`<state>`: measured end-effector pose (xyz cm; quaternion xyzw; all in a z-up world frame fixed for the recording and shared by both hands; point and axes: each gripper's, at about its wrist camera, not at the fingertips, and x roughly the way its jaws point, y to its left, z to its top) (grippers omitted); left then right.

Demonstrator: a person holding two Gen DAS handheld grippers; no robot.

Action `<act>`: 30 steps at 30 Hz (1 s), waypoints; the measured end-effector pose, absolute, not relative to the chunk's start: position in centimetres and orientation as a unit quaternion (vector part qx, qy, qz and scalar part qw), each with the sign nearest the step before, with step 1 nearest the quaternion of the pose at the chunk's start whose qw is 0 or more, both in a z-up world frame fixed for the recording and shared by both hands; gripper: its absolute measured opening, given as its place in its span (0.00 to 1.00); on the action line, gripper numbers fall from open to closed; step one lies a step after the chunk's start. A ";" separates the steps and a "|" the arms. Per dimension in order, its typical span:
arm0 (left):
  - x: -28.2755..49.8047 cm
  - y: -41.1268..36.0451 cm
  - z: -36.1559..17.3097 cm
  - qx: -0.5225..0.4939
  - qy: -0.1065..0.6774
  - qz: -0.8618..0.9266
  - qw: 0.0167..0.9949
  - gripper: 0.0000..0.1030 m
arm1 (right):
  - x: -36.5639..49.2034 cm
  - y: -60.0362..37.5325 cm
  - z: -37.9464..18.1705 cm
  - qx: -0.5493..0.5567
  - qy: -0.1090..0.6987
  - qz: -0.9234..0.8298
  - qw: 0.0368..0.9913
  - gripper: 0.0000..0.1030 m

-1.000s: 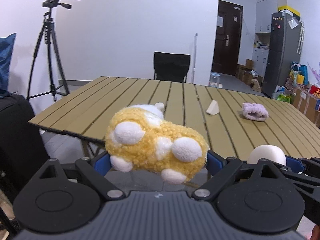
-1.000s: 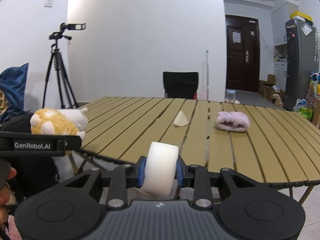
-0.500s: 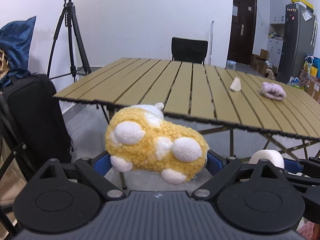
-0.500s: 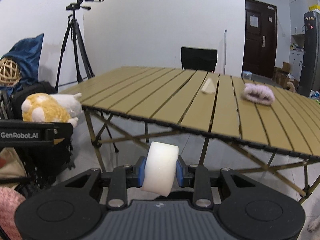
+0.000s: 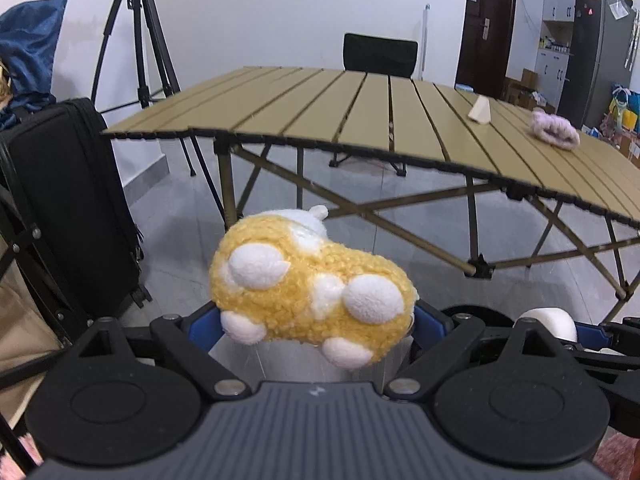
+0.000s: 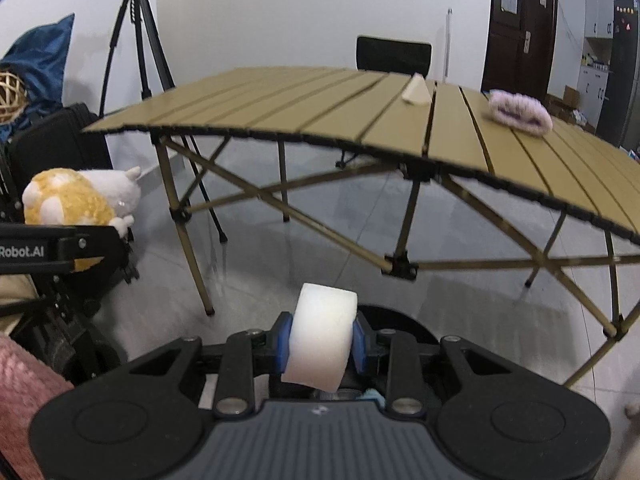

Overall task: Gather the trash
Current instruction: 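Carry the white foam roll and yellow plush down toward the black bin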

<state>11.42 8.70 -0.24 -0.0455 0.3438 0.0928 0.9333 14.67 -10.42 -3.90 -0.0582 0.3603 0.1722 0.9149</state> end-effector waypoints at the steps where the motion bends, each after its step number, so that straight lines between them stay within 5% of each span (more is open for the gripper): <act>1: 11.4 8.7 -0.5 -0.046 0.347 0.091 0.932 0.91 | 14.6 -10.5 -4.2 -0.059 0.365 0.170 0.913 0.29; 30: 14.5 5.7 -4.9 -0.031 0.395 0.049 0.917 0.91 | 17.5 -14.5 -13.4 -0.028 0.460 0.121 0.879 0.29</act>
